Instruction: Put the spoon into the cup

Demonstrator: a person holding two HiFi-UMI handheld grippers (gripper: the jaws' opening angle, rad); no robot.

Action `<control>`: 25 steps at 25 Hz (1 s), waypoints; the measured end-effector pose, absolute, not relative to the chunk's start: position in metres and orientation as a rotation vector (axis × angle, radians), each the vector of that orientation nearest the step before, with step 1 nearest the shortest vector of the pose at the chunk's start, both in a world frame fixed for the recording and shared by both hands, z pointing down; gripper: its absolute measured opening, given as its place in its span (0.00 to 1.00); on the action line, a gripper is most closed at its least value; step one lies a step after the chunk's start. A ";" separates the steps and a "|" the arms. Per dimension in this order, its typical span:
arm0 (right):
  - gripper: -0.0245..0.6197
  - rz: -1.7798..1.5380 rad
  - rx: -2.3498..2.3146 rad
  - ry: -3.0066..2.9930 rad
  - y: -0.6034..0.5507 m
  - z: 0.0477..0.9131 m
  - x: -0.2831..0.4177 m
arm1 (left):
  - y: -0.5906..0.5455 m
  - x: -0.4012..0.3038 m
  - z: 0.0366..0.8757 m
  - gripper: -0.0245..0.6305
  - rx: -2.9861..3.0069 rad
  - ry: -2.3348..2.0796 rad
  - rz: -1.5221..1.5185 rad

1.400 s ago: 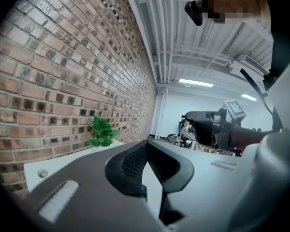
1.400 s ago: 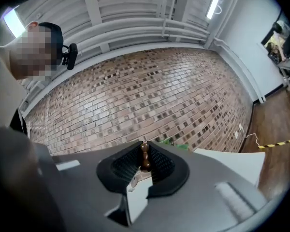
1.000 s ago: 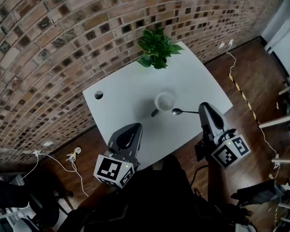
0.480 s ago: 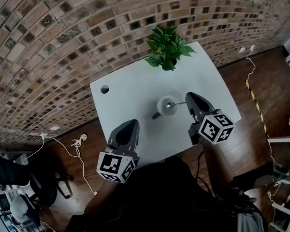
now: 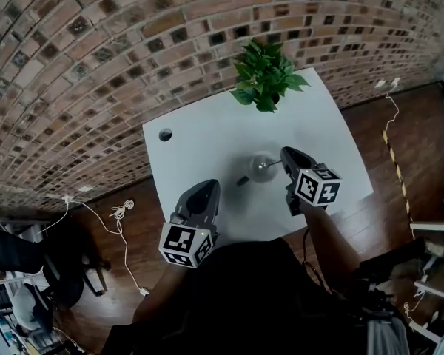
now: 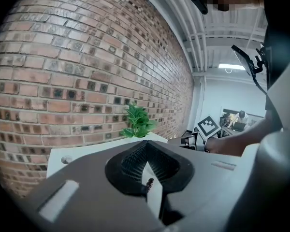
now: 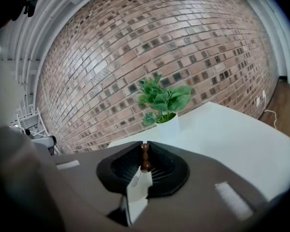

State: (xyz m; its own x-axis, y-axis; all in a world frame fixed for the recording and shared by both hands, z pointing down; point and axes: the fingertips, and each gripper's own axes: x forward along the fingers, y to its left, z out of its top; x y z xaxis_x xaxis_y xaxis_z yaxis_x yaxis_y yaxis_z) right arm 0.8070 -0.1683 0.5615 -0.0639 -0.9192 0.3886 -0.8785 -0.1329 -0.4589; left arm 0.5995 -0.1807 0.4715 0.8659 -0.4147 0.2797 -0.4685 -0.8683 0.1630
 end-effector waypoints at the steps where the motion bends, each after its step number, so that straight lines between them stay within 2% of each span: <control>1: 0.09 -0.983 -2.108 2.024 -0.170 0.567 0.808 | -0.182 0.600 0.475 0.03 2.802 -0.680 0.353; 25: 0.09 -1.042 -2.177 1.998 -0.181 0.623 0.803 | -0.185 0.599 0.495 0.03 2.772 -0.689 0.423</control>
State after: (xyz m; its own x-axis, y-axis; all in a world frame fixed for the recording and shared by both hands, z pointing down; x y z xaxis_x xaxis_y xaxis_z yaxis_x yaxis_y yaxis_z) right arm 0.8030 -0.1809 0.6225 -0.0341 -0.8890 0.4567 -0.8834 -0.1869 -0.4298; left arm 0.5991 -0.1847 0.4948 0.8458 -0.4139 0.3366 -0.4874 -0.8560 0.1724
